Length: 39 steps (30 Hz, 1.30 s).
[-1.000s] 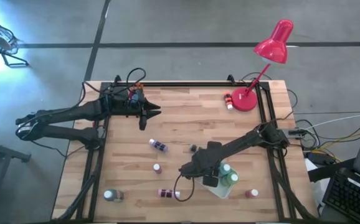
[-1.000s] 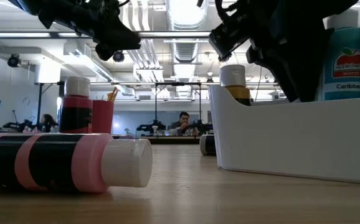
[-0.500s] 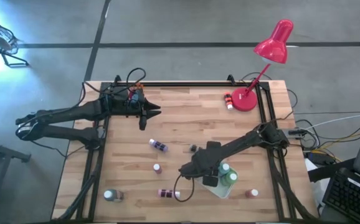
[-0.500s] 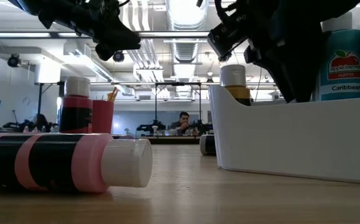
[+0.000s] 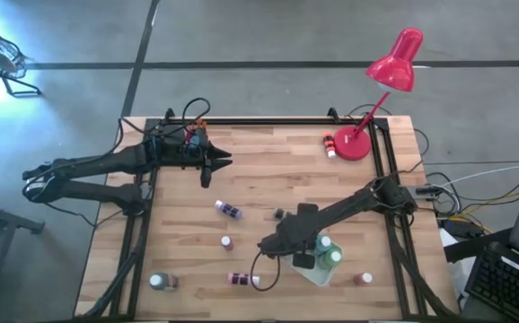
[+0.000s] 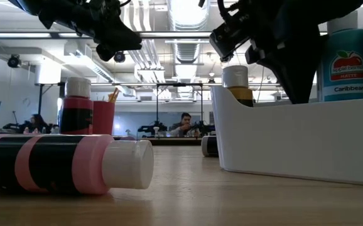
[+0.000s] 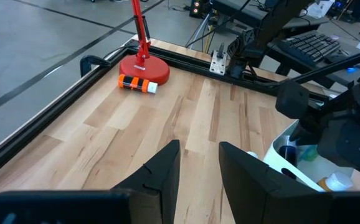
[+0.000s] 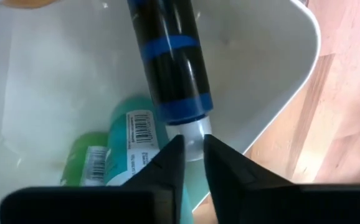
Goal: Pick & Place Paint Supplies
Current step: Put the blue paint bottle into the white bin
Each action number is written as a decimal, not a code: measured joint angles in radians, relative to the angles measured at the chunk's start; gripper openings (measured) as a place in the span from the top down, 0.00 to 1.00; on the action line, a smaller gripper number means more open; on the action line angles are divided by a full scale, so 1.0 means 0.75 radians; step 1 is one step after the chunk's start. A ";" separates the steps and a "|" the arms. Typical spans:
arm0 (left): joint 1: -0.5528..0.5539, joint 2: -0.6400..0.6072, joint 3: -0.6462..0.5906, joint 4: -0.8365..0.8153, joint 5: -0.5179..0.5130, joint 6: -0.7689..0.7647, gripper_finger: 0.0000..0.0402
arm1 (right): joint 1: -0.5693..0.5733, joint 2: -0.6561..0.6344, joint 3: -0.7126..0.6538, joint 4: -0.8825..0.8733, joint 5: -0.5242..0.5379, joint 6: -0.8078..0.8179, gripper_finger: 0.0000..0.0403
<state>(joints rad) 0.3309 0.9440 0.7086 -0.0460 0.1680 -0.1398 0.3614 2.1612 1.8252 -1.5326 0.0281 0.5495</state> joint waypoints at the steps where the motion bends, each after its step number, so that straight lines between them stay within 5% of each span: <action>1: 0.000 0.000 0.000 0.000 0.000 0.001 0.71 | 0.000 0.000 0.000 0.000 -0.001 -0.004 0.88; 10: 0.001 0.000 0.000 0.001 0.000 0.001 0.71 | 0.000 0.000 -0.001 -0.002 -0.008 -0.055 0.96; 39: 0.001 -0.001 0.102 -0.021 0.041 0.011 0.71 | 0.001 0.000 -0.041 0.275 -0.001 -0.282 0.55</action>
<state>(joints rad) 0.3313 0.9436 0.7852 -0.0620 0.1989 -0.1318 0.3618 2.1612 1.7943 -1.3262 0.0273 0.3382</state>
